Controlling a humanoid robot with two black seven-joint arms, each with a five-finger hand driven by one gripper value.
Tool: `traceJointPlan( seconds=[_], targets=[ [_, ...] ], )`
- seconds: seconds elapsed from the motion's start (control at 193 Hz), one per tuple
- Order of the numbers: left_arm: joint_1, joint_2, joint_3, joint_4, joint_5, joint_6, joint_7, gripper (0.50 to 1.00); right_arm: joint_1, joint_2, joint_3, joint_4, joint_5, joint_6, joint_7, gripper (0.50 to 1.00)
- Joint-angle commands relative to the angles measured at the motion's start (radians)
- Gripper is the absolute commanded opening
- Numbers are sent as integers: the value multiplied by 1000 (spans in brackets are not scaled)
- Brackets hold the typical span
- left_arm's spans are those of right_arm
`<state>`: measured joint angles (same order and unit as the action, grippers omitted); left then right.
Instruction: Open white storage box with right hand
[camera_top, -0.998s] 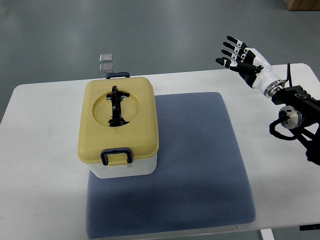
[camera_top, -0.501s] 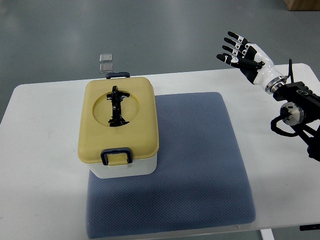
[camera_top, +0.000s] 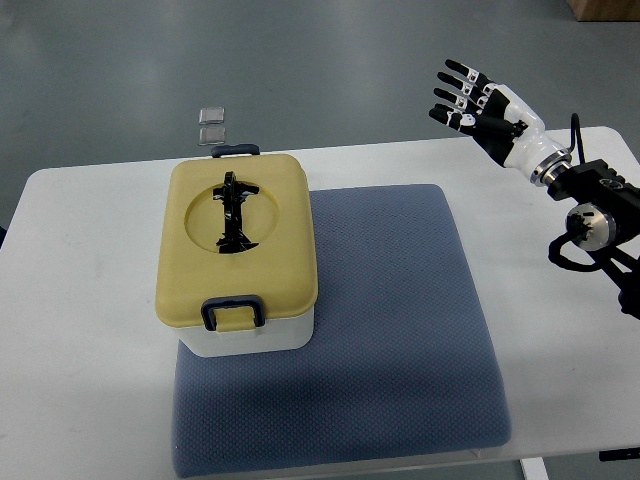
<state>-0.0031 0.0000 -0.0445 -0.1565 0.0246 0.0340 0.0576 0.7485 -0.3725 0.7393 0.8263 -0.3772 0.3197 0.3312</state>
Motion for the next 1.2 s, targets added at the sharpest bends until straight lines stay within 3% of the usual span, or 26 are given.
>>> traceJointPlan(
  seconds=[0.0, 0.103, 0.553, 0.832, 0.91, 0.962, 0.967, 0.993, 1.055, 1.06, 1.07, 1.194],
  targets=[
    [0, 0, 0, 0, 0, 0, 1, 1000, 0, -3, 0, 1, 4, 90, 0, 932],
    [0, 0, 0, 0, 0, 0, 1, 1000, 12, -16, 0, 1, 6, 140, 0, 932],
    [0, 0, 0, 0, 0, 0, -1, 1000, 94, -60, -32, 4, -37, 134, 0, 930],
    [0, 0, 0, 0, 0, 0, 1, 1000, 472, -101, -469, 17, -155, 114, 187, 926],
    [0, 0, 0, 0, 0, 0, -1, 1000, 598, -92, -615, 31, -155, 79, 226, 926],
    [0, 0, 0, 0, 0, 0, -1, 1000, 598, -92, -615, 31, -155, 79, 226, 926],
    [0, 0, 0, 0, 0, 0, -1, 1000, 689, -86, -724, 45, -157, 52, 253, 926],
    [0, 0, 0, 0, 0, 0, 1, 1000, 742, -78, -790, 59, -158, 32, 267, 926],
    [0, 0, 0, 0, 0, 0, 1, 1000, 758, -72, -810, 63, -160, 24, 270, 926],
    [0, 0, 0, 0, 0, 0, 1, 1000, 832, -37, -896, 85, -181, -13, 280, 926],
    [0, 0, 0, 0, 0, 0, 1, 1000, 847, -28, -912, 88, -190, -22, 280, 926],
    [0, 0, 0, 0, 0, 0, -1, 1000, 946, 53, -1018, 113, -313, -113, 280, 926]
  ],
)
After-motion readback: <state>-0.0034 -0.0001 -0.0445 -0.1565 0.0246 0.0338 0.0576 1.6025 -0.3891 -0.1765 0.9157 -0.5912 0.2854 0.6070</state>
